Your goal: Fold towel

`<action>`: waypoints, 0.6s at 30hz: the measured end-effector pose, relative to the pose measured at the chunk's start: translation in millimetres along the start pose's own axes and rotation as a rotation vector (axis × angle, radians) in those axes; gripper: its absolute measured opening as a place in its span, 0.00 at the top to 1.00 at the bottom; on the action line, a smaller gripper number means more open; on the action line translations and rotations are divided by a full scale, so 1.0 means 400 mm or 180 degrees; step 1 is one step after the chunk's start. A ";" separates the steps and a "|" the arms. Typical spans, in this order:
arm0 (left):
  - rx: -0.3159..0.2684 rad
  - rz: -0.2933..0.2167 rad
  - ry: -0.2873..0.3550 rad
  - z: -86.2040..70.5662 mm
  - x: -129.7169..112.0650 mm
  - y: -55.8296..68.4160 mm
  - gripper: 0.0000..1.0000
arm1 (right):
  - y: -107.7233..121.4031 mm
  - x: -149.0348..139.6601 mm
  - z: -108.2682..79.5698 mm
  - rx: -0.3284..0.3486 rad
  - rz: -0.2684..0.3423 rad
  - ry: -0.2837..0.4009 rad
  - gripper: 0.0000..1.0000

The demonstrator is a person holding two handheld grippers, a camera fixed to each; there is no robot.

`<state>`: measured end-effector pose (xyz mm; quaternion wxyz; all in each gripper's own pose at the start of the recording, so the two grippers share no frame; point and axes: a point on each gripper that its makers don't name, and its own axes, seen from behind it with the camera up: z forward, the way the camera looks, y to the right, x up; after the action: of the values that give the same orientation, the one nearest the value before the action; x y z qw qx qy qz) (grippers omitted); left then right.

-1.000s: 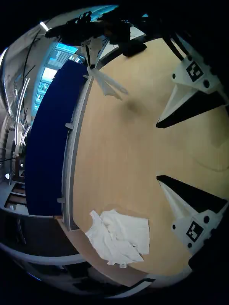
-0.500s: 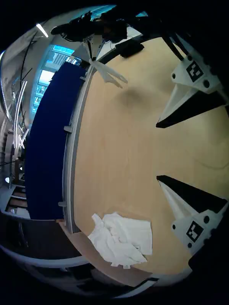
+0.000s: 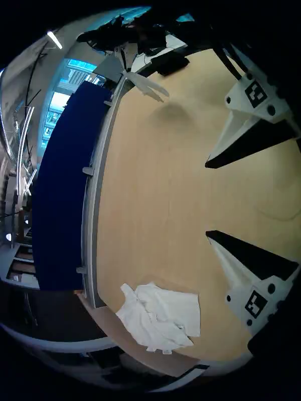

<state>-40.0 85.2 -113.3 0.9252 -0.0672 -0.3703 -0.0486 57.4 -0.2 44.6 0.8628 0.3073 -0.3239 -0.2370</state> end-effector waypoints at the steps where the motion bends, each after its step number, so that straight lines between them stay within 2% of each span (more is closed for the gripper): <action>1: 0.0002 0.0000 -0.0002 0.001 0.001 0.002 0.08 | 0.008 -0.007 -0.002 0.0004 0.0003 -0.0008 0.97; 11: 0.0042 0.0014 -0.0023 0.015 0.000 0.024 0.08 | 0.073 -0.081 -0.013 0.0052 -0.0022 -0.0120 0.97; 18: 0.0075 0.0020 -0.0045 0.010 -0.006 0.039 0.08 | 0.107 -0.120 -0.018 0.0082 -0.0050 -0.0167 0.97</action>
<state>-42.3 101.3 -113.5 0.9235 -0.0578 -0.3771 -0.0409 38.7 61.7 49.8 0.8481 0.3147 -0.3470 -0.2476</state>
